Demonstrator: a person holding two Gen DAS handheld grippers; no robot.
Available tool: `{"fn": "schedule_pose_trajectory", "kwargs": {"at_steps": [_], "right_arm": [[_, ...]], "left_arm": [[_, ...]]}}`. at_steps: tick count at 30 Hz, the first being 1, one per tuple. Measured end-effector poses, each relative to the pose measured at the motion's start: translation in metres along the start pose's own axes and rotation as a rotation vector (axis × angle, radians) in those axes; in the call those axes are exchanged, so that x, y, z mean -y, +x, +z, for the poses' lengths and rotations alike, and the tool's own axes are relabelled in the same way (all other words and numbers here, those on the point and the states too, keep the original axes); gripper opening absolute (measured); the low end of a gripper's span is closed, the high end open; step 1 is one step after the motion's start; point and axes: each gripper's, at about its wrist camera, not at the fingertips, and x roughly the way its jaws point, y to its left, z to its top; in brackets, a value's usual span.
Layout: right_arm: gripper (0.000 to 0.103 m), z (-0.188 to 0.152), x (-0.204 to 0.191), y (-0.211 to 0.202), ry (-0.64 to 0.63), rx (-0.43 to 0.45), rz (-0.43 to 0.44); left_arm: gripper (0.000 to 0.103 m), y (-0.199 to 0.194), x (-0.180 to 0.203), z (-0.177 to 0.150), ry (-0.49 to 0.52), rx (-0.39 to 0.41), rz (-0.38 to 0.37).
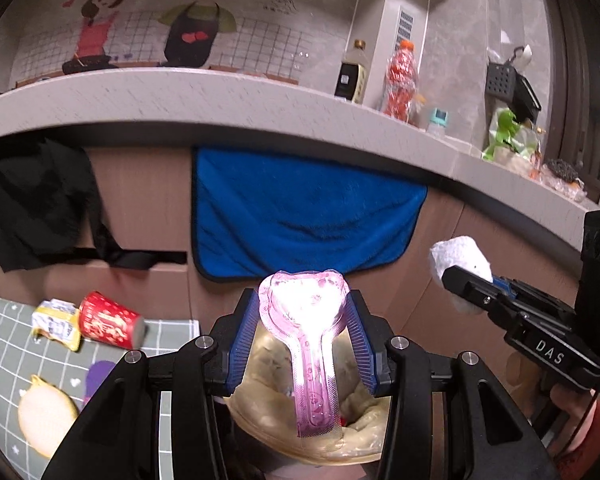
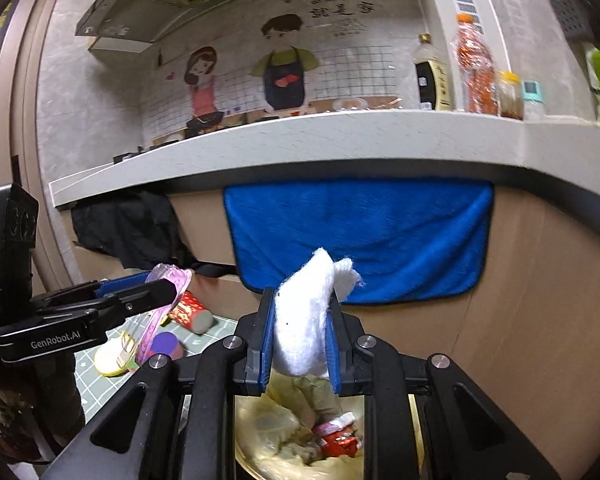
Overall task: Collect trash
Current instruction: 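Carry the toothbrush and tissue over the yellow bin and open both grippers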
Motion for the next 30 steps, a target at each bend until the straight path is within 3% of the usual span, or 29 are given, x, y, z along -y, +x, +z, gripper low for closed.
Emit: {"fn": "schedule_pose_trajectory", "kwargs": {"at_steps": [6, 30], "right_arm": [[0.020, -0.010, 0.018, 0.002, 0.036, -0.009, -0.012], [0.020, -0.039, 0.028, 0.037, 0.073, -0.090, -0.018]], "left_arm": [[0.045, 0.014, 0.007, -0.009, 0.005, -0.024, 0.009], [0.045, 0.058, -0.001, -0.030, 0.004, -0.104, 0.009]]}}
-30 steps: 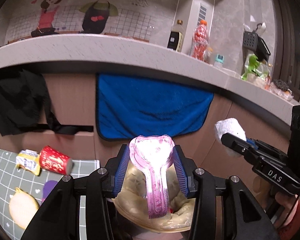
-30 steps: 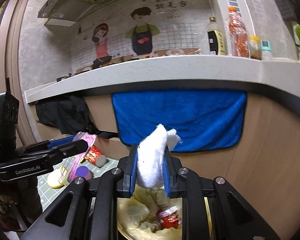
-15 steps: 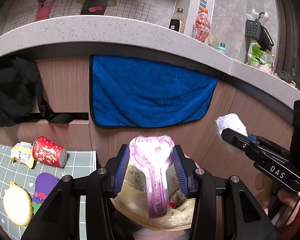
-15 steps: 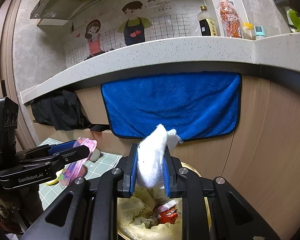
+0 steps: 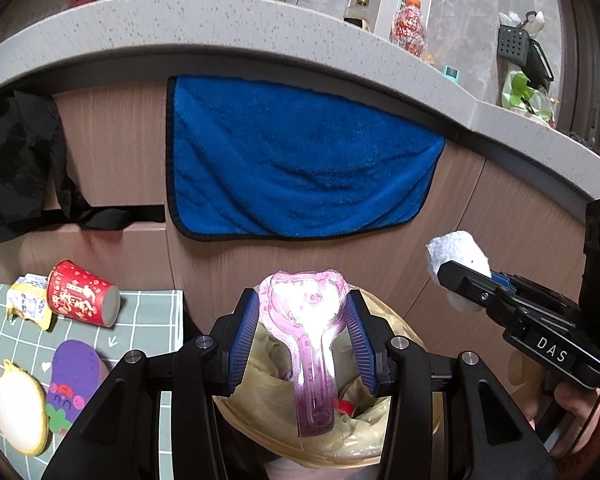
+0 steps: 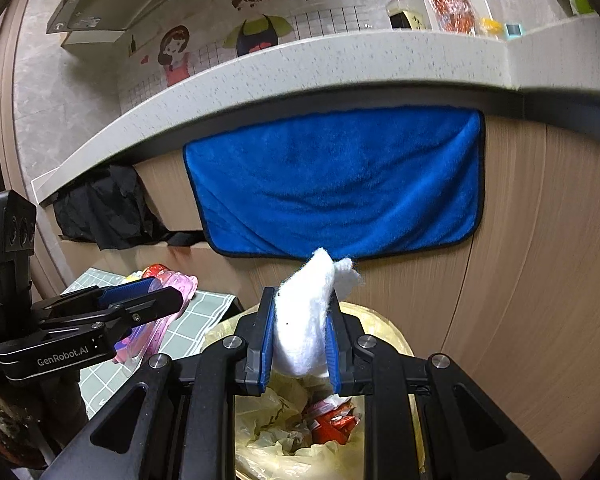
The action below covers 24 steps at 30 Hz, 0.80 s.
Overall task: Collect trash
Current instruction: 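Carry the toothbrush and tissue over the yellow bin and open both grippers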
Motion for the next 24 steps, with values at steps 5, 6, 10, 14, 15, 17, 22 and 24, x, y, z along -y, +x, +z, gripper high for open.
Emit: {"fn": "schedule_pose_trajectory", "kwargs": {"at_steps": [5, 6, 10, 14, 15, 17, 22, 24], "right_arm": [[0.020, -0.005, 0.007, 0.010, 0.020, -0.020, -0.006], [0.020, -0.006, 0.008, 0.012, 0.023, -0.024, -0.008], [0.020, -0.009, 0.013, 0.022, 0.033, -0.041, -0.015], [0.020, -0.013, 0.019, 0.030, 0.054, -0.057, -0.017], [0.022, -0.014, 0.021, 0.033, 0.064, -0.061, -0.017], [0.024, -0.016, 0.024, 0.036, 0.084, -0.064, -0.019], [0.050, -0.021, 0.030, 0.042, 0.110, -0.074, -0.050], [0.050, -0.024, 0.028, 0.043, 0.105, -0.079, -0.047]], "left_arm": [[0.046, 0.015, -0.002, -0.003, 0.003, -0.025, -0.010], [0.046, 0.019, -0.002, -0.004, 0.004, -0.029, -0.013], [0.046, 0.031, -0.003, -0.007, 0.004, -0.045, -0.023], [0.046, 0.044, -0.004, -0.010, 0.012, -0.058, -0.032], [0.046, 0.049, -0.005, -0.010, 0.010, -0.072, -0.058], [0.050, 0.056, -0.008, -0.010, -0.003, -0.099, -0.106], [0.068, 0.058, -0.017, -0.010, -0.041, -0.102, -0.138], [0.068, 0.056, -0.020, -0.009, -0.055, -0.105, -0.136]]}}
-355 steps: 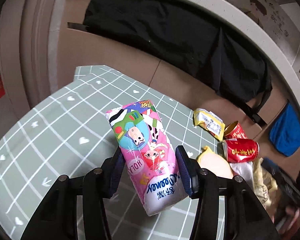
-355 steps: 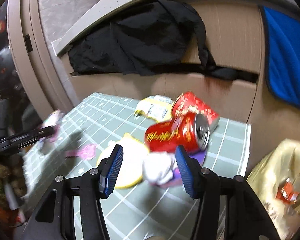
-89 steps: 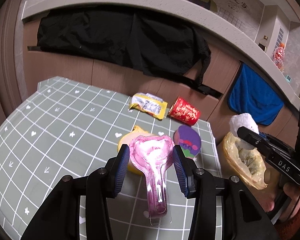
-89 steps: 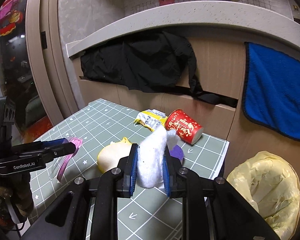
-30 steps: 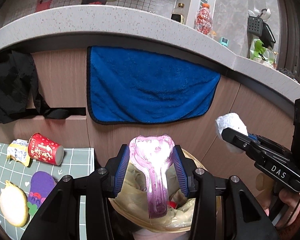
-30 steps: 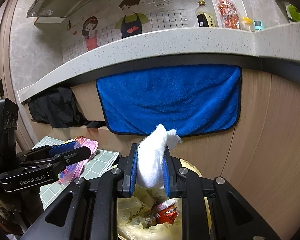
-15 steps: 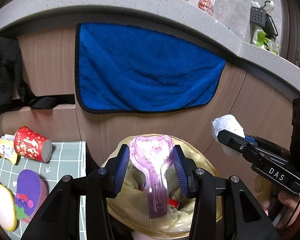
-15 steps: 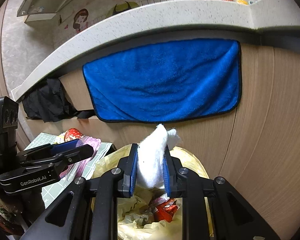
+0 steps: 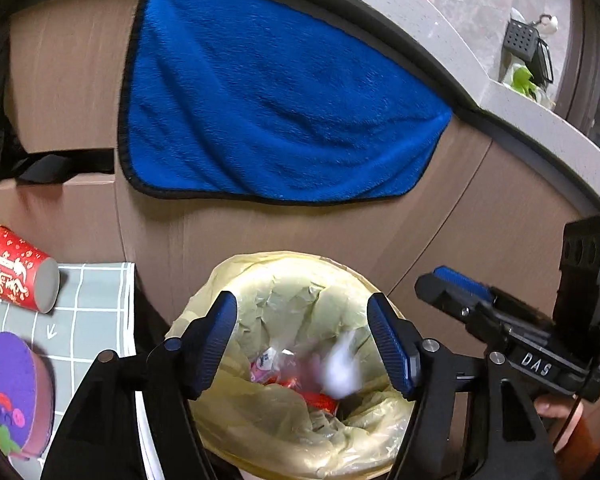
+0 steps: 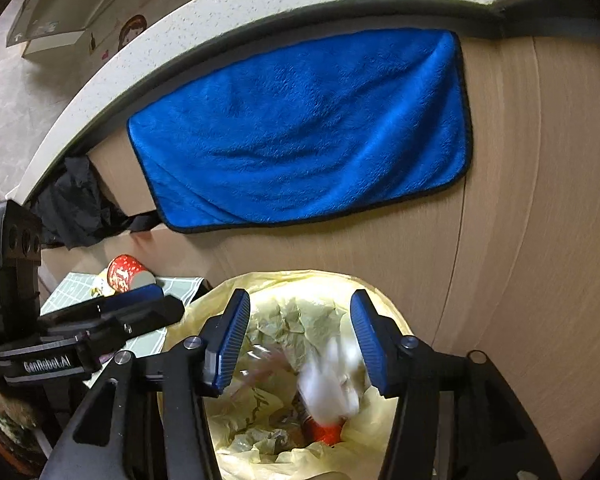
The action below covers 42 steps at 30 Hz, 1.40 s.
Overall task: Collect trash
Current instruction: 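Carry the toothbrush and tissue over the yellow bin and open both grippers, then move the right gripper to the red paper cup and grasp it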
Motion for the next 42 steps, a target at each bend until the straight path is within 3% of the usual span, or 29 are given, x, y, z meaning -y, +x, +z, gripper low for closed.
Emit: {"fn": "schedule_pose_trajectory", "kwargs": {"at_steps": [4, 9, 17, 26, 34, 42], "right_arm": [[0.050, -0.002, -0.006, -0.003, -0.013, -0.001, -0.008], [0.050, 0.000, -0.020, -0.012, -0.027, 0.012, -0.026], [0.050, 0.005, -0.072, -0.025, -0.075, 0.040, 0.065], [0.050, 0.002, -0.150, -0.004, -0.158, 0.004, 0.160], [0.050, -0.015, -0.204, 0.048, -0.210, -0.123, 0.243], [0.049, -0.010, -0.259, 0.126, -0.463, -0.193, 0.251]], "left_arm": [[0.068, -0.014, -0.004, 0.000, -0.002, 0.014, 0.038], [0.068, -0.046, -0.009, -0.006, 0.056, 0.052, 0.159], [0.068, -0.113, -0.052, -0.017, 0.053, 0.105, 0.293], [0.073, -0.170, -0.146, -0.028, -0.093, 0.140, 0.266], [0.075, -0.185, -0.223, -0.059, -0.226, 0.065, 0.324], [0.075, -0.209, -0.266, -0.080, -0.273, 0.042, 0.343]]}}
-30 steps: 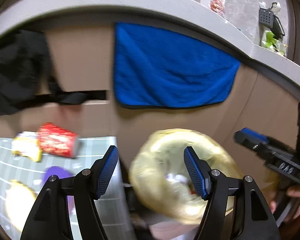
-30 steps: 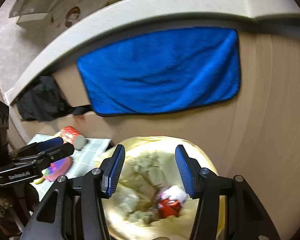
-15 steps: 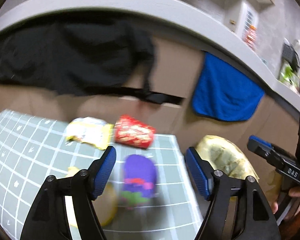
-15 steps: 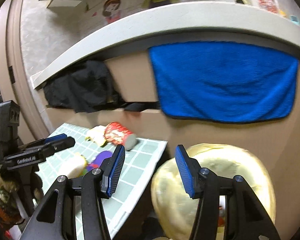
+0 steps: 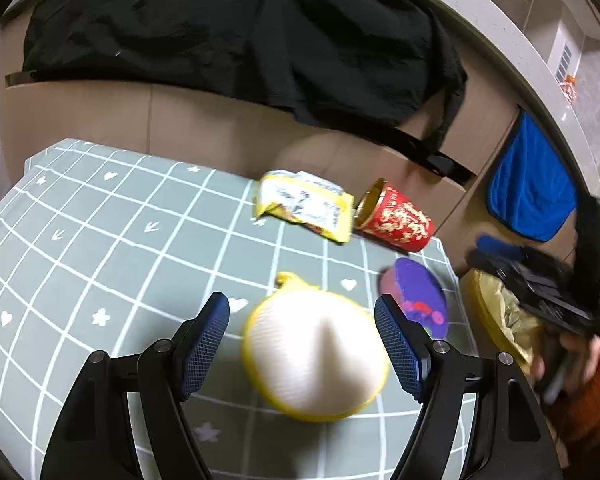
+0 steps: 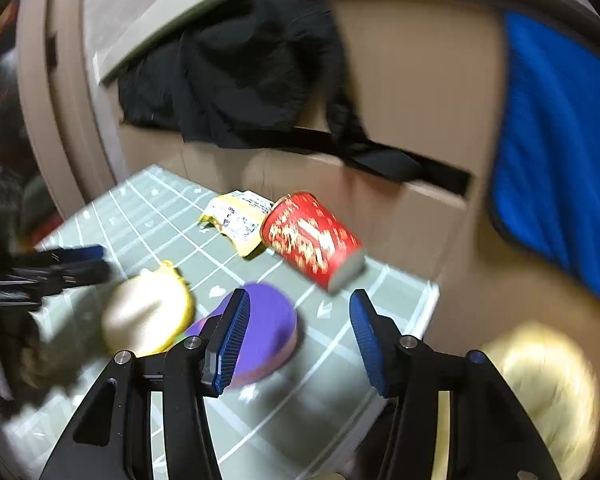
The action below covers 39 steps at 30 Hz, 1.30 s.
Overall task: Collect trash
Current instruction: 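Move the right gripper to the red paper cup and grasp it, then carry the red paper cup toward the bin with the right gripper while the left gripper grasps the yellow wrapper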
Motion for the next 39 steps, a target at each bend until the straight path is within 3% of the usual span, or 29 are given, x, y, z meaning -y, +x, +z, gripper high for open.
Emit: {"fn": "schedule_pose_trajectory", "kwargs": {"at_steps": [8, 10, 13, 16, 24, 29, 33, 36, 39], "right_arm": [[0.049, 0.037, -0.001, 0.088, -0.208, -0.088, -0.056], [0.063, 0.038, 0.001, 0.104, -0.216, -0.121, -0.023], [0.068, 0.038, 0.002, 0.112, -0.212, -0.137, -0.030], [0.058, 0.036, -0.003, 0.103, -0.186, -0.145, -0.049], [0.056, 0.028, 0.006, 0.029, 0.028, -0.044, 0.046], [0.056, 0.006, 0.017, -0.014, 0.128, 0.006, 0.091], [0.056, -0.015, 0.017, -0.034, 0.164, 0.029, 0.085], [0.056, -0.025, 0.019, -0.039, 0.208, 0.052, 0.074], [0.056, -0.037, 0.028, -0.050, 0.269, 0.086, 0.079]], "left_arm": [[0.075, -0.015, -0.024, 0.003, -0.033, 0.005, -0.038], [0.075, -0.014, -0.025, 0.002, -0.026, 0.003, -0.035], [0.075, -0.010, -0.028, -0.001, -0.036, -0.011, -0.035], [0.075, -0.006, -0.026, -0.004, -0.048, -0.016, -0.031], [0.075, 0.008, 0.002, -0.010, 0.004, -0.064, -0.021], [0.075, 0.016, 0.010, -0.009, -0.002, -0.064, -0.005], [0.075, 0.024, 0.018, 0.018, -0.007, 0.008, -0.016], [0.075, 0.046, 0.025, 0.050, 0.005, 0.075, 0.031], [0.077, 0.082, 0.019, 0.075, -0.018, 0.061, 0.070]]}}
